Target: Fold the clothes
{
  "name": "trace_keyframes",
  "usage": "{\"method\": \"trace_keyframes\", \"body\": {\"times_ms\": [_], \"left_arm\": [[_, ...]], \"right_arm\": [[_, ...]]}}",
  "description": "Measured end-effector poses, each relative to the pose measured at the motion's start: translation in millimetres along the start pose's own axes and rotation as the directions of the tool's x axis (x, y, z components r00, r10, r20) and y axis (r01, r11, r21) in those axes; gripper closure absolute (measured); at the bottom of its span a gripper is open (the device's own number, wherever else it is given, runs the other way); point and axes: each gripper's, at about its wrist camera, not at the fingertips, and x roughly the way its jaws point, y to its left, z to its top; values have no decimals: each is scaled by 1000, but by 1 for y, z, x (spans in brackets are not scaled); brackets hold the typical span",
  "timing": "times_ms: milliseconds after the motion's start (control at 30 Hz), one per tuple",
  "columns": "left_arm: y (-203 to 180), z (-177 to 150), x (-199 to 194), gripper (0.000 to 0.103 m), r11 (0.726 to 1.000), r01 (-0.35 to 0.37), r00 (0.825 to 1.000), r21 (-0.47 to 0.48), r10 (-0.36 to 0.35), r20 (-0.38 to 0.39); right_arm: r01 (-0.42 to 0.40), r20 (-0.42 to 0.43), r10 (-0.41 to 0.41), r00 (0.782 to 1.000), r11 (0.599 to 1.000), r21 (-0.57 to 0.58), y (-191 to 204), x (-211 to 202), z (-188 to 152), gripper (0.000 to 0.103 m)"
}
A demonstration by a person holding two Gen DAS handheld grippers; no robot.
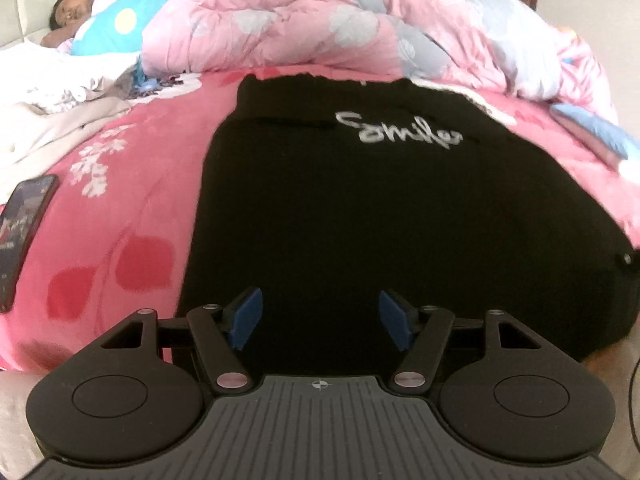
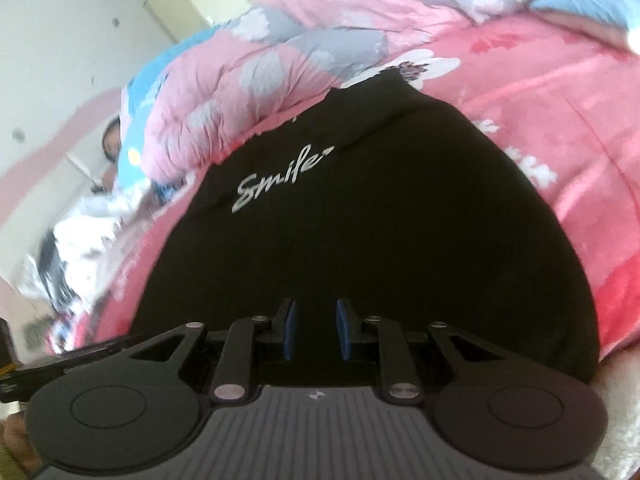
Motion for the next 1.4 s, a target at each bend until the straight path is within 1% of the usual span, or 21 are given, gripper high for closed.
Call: {"method": "trace_keyframes", "body": {"times_ms": [100, 133, 200, 233, 300, 367, 433, 500, 600, 700, 733, 800, 867, 967, 1033, 1100, 1200, 1333, 1400], "left_arm": [[-2, -16, -2, 38, 1000, -5, 1000, 17, 5, 4], [-4, -20, -4, 38, 999, -7, 1000, 32, 6, 12], [-6, -26, -7, 38, 998, -12, 1000, 56, 12, 5], [-7, -28, -9, 38, 998, -7, 1000, 61, 7, -2], [-6, -35, -12, 38, 999, 6, 1000, 53, -5, -16], [-5, -41, -12, 38, 1000, 6, 999, 25, -5, -38], [-2, -48, -9, 38, 1000, 2, 997, -30, -4, -82], [5, -55, -6, 38, 993, 7, 991, -114, -22, -131], [16, -65, -6, 38, 977, -2, 987, -215, -33, -159], [22, -69, -12, 38, 974, -42, 988, -222, 8, -152], [24, -69, -14, 38, 974, -54, 989, -219, 22, -148], [27, -70, -17, 38, 973, -74, 990, -217, 44, -137], [33, -71, -18, 38, 968, -93, 989, -231, 63, -131], [43, -72, -19, 38, 959, -107, 989, -263, 75, -126], [48, -73, -19, 38, 955, -114, 989, -274, 84, -118], [53, -73, -18, 38, 954, -119, 991, -275, 95, -99], [60, -71, -15, 38, 952, -118, 991, -282, 96, -90], [69, -75, -14, 38, 944, -97, 993, -317, 73, -87], [70, -78, -13, 39, 944, -83, 995, -319, 61, -80]], "right_arm": [[100, 13, -99, 995, 990, -97, 14, 9, -16, 80], [125, 28, -123, 992, 984, -124, 18, 11, -23, 80], [171, 61, -163, 985, 970, -173, 25, 14, -39, 79], [189, 80, -177, 981, 963, -191, 28, 13, -45, 77], [205, 98, -189, 977, 957, -205, 34, 10, -54, 73], [213, 102, -195, 975, 954, -209, 37, 9, -61, 71], [211, 97, -194, 976, 954, -214, 41, 8, -66, 69], [198, 87, -184, 979, 957, -211, 41, 7, -72, 67], [179, 52, -172, 984, 966, -186, 37, 8, -83, 66], [161, 6, -162, 987, 976, -146, 30, 11, -95, 66], [155, -33, -160, 987, 981, -117, 25, 14, -100, 66], [166, -78, -171, 982, 984, -64, 16, 16, -109, 65], [157, -68, -160, 985, 986, -46, 12, 9, -114, 65], [124, -9, -125, 992, 990, -63, 15, -9, -112, 65], [91, 26, -89, 996, 993, -75, 18, -17, -109, 65], [55, 42, -51, 998, 995, -85, 22, -20, -106, 65], [16, 40, -12, 999, 993, -120, 31, -17, -101, 65], [-31, 19, 35, 999, 982, -185, 49, -5, -96, 65], [-59, 7, 62, 998, 976, -210, 56, 0, -97, 65]]}}
